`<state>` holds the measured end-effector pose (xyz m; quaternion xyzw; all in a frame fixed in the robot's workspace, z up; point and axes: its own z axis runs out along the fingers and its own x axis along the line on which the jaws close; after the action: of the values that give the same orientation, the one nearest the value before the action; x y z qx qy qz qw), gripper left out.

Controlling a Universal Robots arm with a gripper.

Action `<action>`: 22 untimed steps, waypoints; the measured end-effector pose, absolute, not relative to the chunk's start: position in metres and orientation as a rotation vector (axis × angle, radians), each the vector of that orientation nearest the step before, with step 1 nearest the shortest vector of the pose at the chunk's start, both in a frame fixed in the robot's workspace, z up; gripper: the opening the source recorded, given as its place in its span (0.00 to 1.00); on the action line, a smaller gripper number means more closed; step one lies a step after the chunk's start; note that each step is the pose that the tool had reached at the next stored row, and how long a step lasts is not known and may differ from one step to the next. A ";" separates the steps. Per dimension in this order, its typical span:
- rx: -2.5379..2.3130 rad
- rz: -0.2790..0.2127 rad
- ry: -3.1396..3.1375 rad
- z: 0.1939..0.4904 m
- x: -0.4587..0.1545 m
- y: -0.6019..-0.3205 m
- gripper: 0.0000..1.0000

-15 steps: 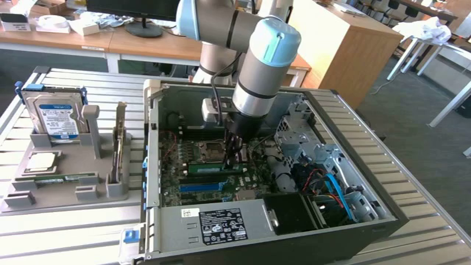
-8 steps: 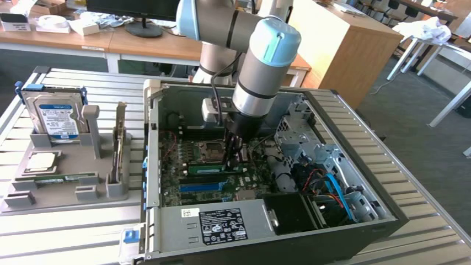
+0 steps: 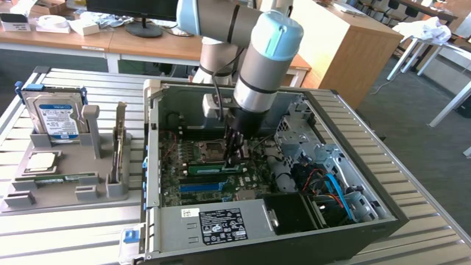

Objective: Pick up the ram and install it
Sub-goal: 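Insert the ram into the slot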

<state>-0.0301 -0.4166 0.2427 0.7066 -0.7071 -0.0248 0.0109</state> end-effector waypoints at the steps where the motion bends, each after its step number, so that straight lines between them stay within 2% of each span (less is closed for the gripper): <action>1: 2.205 -0.077 -2.206 0.246 -0.030 -0.417 0.31; 22: 2.200 -0.067 -2.202 0.330 -0.030 -0.417 0.31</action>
<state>-0.0301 -0.4165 0.3295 0.7066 -0.7072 -0.0216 0.0140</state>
